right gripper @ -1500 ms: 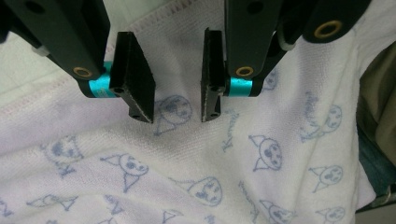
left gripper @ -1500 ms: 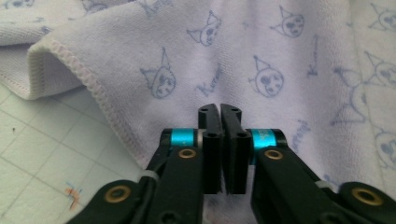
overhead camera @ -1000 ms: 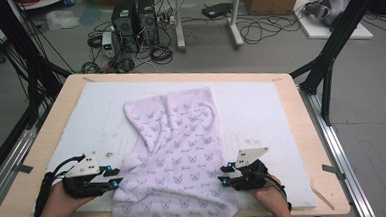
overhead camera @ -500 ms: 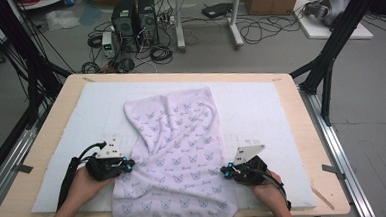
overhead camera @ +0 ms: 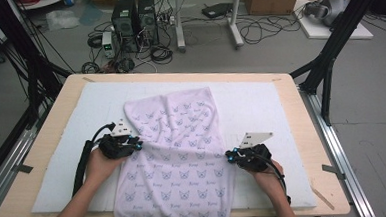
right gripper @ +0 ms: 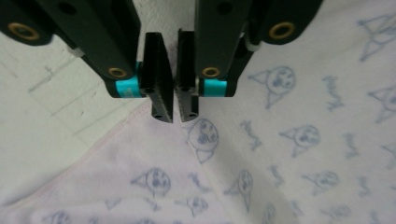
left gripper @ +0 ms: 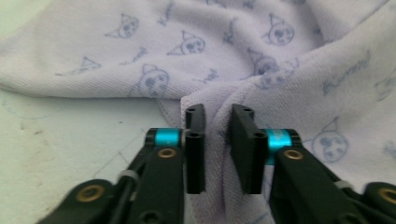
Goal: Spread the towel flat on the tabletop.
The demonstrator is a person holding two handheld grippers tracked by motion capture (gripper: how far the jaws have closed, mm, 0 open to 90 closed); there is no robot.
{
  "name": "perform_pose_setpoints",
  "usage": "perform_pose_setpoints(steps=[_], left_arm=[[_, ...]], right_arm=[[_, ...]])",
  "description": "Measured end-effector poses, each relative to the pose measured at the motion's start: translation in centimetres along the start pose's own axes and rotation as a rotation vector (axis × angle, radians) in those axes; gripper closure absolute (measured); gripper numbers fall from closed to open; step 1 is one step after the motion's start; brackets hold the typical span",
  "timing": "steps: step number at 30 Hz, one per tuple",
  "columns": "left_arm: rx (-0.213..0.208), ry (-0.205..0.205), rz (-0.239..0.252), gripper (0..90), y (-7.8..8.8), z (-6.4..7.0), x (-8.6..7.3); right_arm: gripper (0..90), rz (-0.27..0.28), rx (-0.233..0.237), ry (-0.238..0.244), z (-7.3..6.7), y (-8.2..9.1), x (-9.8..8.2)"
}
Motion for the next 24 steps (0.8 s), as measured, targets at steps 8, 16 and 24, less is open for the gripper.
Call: perform_pose_setpoints(steps=[8,16,24], left_arm=[[-0.041,-0.068,0.049,56.2,4.3,2.8,-0.9],[-0.193,-0.090,-0.062,56.7,3.2,6.1,-4.6],[-0.202,-0.204,-0.090,88.1,3.9,7.7,-5.2]], right_arm=[[67.2,0.074,0.087,0.052,-3.2,2.4,0.1],[60.1,-0.039,0.174,0.063,-5.6,1.2,-1.7],[86.9,-0.054,0.212,0.093,-6.6,0.7,-1.6]])
Point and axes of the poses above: each handheld gripper's, and its own axes: y roughly backward along the jaws, x roughly out of its top, z roughly to its right, the point moved 5 cm from there along -y, roughly forward along the jaws, and after that the axes turned 6 degrees about -x, right-handed, at the moved point
